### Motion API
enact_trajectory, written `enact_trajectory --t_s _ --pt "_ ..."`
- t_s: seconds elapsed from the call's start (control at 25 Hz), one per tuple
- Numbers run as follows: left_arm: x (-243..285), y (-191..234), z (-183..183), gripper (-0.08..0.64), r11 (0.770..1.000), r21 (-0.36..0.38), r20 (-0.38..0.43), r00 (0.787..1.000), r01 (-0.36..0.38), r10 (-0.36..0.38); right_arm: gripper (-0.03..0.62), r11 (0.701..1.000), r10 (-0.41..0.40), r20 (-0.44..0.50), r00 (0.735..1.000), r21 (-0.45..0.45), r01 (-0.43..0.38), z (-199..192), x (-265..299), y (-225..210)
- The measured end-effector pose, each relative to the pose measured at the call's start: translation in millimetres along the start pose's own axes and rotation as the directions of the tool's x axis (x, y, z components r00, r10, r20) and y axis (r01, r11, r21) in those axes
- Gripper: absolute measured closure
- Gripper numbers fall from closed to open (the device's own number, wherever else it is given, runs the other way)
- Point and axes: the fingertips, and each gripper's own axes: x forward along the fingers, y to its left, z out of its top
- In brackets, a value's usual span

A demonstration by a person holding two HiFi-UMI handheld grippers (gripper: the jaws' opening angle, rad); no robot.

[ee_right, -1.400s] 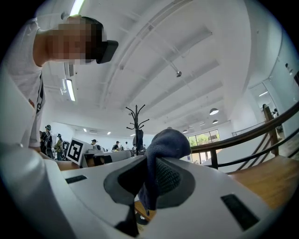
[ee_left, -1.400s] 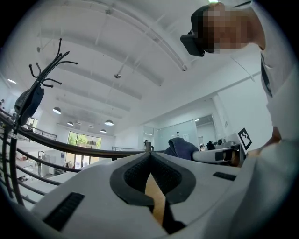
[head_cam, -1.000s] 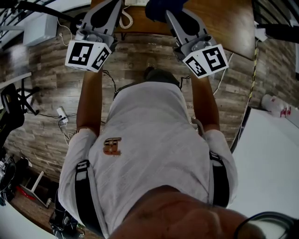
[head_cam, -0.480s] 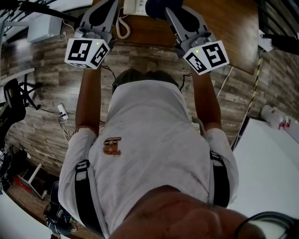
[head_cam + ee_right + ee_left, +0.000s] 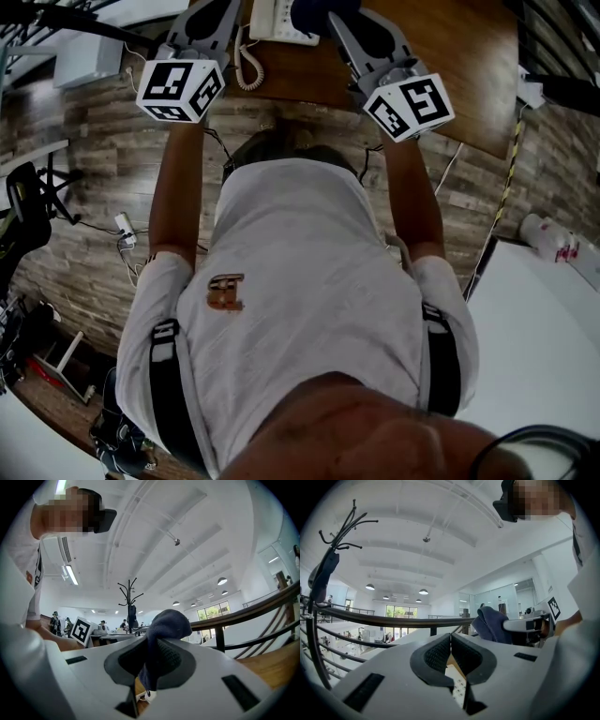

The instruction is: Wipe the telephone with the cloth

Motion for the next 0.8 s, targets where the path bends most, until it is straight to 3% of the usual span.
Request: enact_trajectory --t_s 0.24,0.48,0.56,0.8 --pt "23.0 33.9 -19.9 0.538 1.000 -0.018 -0.050 0.999 0.004 -0.005 0.532 0.999 -0.039 -0.018 0.999 0.006 0.039 -13.2 27.6 -15.2" --pt "48.6 66.7 -42.0 0.516 0.997 -0.049 -0.127 0.990 0.054 -0.060 0.532 0.995 -0.098 -0.055 0.994 0.018 0.099 -26.7 60.9 -31.7" --pt "57.2 75.2 -54.6 0.472 0.995 -0.067 -0.165 0.983 0.070 -0.080 0.532 0.993 -0.115 -0.072 0.991 0.015 0.116 -33.4 70.1 -37.8" --pt "79.6 99.1 -99.9 0.460 0.983 -0.158 -0.291 0.947 0.092 -0.135 0.532 0.988 -0.147 -0.122 0.982 0.033 0.152 -54.7 96.8 -55.0"
